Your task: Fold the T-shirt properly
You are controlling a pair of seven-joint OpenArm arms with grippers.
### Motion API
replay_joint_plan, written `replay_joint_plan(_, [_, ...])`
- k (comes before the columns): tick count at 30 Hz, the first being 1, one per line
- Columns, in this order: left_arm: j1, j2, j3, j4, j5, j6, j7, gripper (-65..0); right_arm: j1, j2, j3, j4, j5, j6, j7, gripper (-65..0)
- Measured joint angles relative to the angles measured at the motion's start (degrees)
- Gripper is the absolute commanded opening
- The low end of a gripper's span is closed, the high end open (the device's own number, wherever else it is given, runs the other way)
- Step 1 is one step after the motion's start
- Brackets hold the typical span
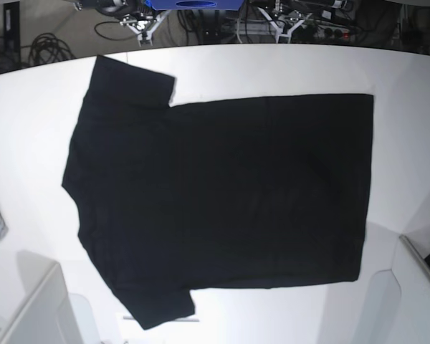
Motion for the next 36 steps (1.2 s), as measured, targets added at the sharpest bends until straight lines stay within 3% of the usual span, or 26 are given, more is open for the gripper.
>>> replay_joint_plan(17, [1.75,0.00,-0.26,1.53,-0.04,0.00,-0.04,-64.8,-1.11,-0.98,0.00,0.24,0.02,-0.57,0.02,-64.5])
replay_joint_plan(19, [3.93,-0.02,-0.26,5.09,-0.04,0.02,0.17,-64.7,-1.62,-0.83,0.00,1.07,0.00,-0.57,-0.33,-59.7])
replay_joint_plan(24, [6.23,0.00,-0.26,8.02,-0.24,0.07,0.63,-64.5,-1.29,-0.83,0.02,1.55,0.00,-0.59,-0.20,-32.3])
replay_joint_plan(27, [5.90,-0.02,-0.26,8.04,-0.24,0.09,0.55,-64.5,-2.03,-0.94,0.00,1.62,0.00,-0.57,0.31,-26.0])
replay_joint_plan(30, [5.77,-0.02,-0.35,8.04,-0.24,0.09,0.42,-64.3,-2.86,-0.96,0.00,1.49,0.00,-0.57,-0.07,-27.9])
replay_joint_plan(32, [5.92,-0.02,-0.37,8.04,-0.26,0.09,0.44,-64.2,-2.99,-0.94,0.00,1.49,0.00,-0.57,-0.37,-32.7])
replay_joint_plan(34, [5.95,0.00,-0.37,8.04,-0.24,0.09,0.74,-59.6,-2.78,-0.92,0.00,1.51,0.02,-0.59,-0.31,-44.0])
replay_joint_plan(36, [5.88,0.00,-0.37,8.04,-0.26,0.09,0.66,-49.5,-2.69,-0.83,0.00,1.64,0.04,-0.57,0.04,-59.1])
